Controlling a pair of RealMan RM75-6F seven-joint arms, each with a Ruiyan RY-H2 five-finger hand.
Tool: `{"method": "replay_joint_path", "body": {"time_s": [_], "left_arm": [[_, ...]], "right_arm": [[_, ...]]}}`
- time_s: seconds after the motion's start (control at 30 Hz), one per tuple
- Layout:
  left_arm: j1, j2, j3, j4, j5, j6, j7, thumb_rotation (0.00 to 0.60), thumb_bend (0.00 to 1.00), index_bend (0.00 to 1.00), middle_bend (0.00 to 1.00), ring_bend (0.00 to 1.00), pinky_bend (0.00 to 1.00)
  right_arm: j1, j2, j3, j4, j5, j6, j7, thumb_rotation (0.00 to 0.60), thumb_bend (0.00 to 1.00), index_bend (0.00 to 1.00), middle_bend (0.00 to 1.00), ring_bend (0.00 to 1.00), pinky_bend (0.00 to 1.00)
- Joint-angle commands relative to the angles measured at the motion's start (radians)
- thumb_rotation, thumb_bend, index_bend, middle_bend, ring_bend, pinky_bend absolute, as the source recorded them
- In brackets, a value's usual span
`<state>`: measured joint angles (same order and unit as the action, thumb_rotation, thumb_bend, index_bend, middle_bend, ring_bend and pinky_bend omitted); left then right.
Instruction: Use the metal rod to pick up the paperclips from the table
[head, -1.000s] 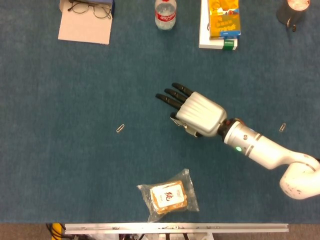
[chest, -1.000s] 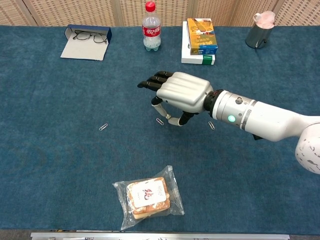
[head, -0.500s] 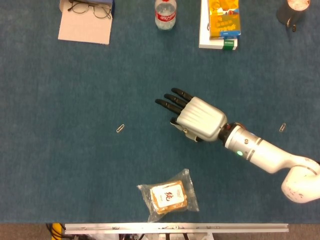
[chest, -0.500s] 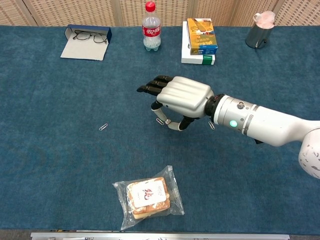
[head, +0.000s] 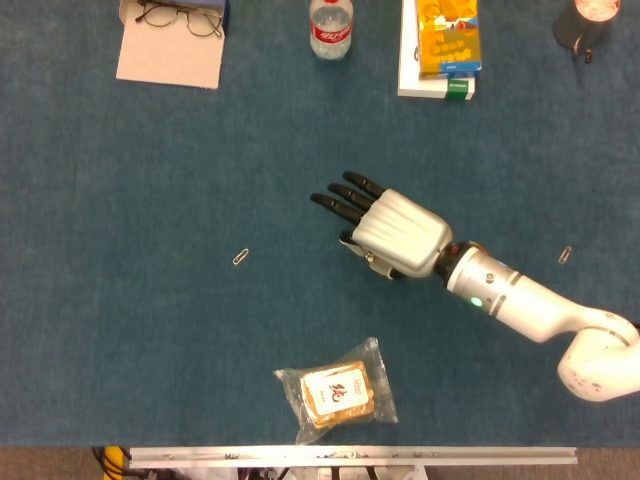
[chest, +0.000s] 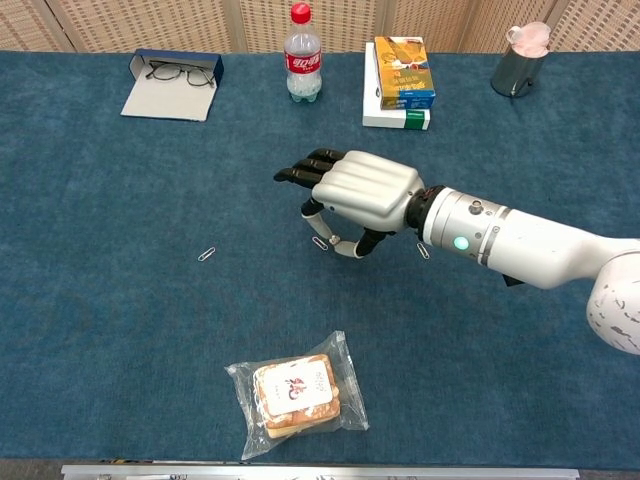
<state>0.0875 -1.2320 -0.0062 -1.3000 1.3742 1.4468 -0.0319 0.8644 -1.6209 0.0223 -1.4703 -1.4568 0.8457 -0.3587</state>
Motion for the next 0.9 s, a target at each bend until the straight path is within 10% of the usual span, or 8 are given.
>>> {"method": "replay_joint_path", "body": {"time_s": [0.03,0.9], "left_arm": [[0.000,-0.001,0.001,0.004,-0.001,-0.004,0.000,0.600,0.35,0.26,0.00,0.00,0.11],[0.000,-0.004,0.002,-0.033,0.009,0.010,0.059,0.600,0.35,0.26,0.00,0.00,0.12]], "right_arm": [[0.002,-0.005,0.003,0.005,-0.001,-0.003,0.006,0.600,0.29,0.60,0.04,0.00,0.06],[-0.069,0.082,-0.029,-0.069,-0.058,0.094,0.042,0.600,0.29,0.60,0.04,0.00,0.06]]}}
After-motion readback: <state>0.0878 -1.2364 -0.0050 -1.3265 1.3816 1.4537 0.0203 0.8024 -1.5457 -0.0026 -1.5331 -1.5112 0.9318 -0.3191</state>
